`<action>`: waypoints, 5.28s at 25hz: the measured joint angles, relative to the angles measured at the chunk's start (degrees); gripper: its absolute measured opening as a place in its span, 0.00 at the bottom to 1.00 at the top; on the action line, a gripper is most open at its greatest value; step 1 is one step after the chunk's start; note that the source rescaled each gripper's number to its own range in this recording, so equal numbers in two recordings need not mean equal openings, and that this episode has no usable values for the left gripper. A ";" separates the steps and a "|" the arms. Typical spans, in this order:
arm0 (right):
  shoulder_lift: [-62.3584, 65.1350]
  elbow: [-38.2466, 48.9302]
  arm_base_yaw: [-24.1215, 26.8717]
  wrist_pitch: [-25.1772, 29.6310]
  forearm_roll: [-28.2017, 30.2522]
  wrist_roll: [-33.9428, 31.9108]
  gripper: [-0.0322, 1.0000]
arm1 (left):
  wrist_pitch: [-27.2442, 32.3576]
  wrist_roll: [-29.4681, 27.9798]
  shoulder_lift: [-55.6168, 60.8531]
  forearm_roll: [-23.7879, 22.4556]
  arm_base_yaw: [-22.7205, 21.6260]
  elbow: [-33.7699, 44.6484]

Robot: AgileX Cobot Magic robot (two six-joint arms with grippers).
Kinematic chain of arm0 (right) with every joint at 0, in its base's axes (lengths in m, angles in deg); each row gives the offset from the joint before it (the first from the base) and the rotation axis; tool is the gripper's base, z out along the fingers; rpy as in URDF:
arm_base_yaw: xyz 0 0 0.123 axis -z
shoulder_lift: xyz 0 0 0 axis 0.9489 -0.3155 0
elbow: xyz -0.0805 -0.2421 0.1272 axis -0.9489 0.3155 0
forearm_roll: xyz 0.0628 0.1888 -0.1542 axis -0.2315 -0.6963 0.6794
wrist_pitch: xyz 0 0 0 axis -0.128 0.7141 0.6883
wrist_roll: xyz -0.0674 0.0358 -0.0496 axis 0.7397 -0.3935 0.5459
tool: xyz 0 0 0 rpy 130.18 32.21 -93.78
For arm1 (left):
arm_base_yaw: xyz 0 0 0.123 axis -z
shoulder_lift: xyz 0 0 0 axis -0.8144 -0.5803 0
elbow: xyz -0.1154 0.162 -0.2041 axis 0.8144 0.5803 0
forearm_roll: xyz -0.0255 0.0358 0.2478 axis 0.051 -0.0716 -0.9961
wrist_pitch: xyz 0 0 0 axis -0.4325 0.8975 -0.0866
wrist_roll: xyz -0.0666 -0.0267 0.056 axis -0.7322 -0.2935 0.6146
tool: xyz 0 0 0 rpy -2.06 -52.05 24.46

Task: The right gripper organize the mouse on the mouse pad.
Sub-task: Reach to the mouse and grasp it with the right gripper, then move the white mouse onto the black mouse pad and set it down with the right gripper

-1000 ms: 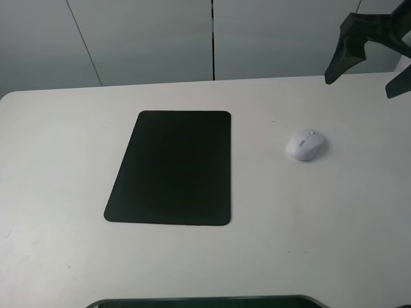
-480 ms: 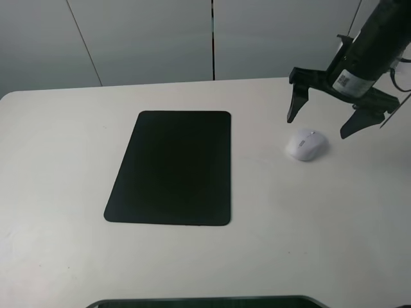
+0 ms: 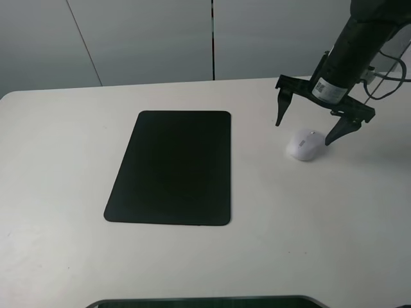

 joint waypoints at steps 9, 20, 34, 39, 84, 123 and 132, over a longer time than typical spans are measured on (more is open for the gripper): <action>-4.13 -2.25 -0.34 2.06 5.33 -11.88 1.00 | -0.02 0.00 0.00 0.00 0.00 0.00; -7.56 -2.25 -0.34 -3.33 7.42 -15.59 1.00 | -0.02 0.00 0.00 0.00 0.00 0.00; -10.15 -2.37 -0.34 -7.29 13.14 -19.24 1.00 | -0.02 0.00 0.00 0.00 0.00 0.00; -10.81 -2.37 -0.34 -8.92 13.74 -20.73 1.00 | -0.02 0.00 0.00 0.00 0.00 0.00; -11.91 -3.48 -0.34 -9.78 13.14 -11.46 0.04 | -0.13 0.00 0.00 0.00 0.00 0.00; -7.50 -19.14 -13.43 9.12 8.97 33.85 0.04 | -0.14 0.00 0.00 0.00 0.00 0.00; -11.15 -28.32 -20.36 9.08 7.61 37.76 0.04 | -0.14 0.00 0.00 0.00 0.00 0.00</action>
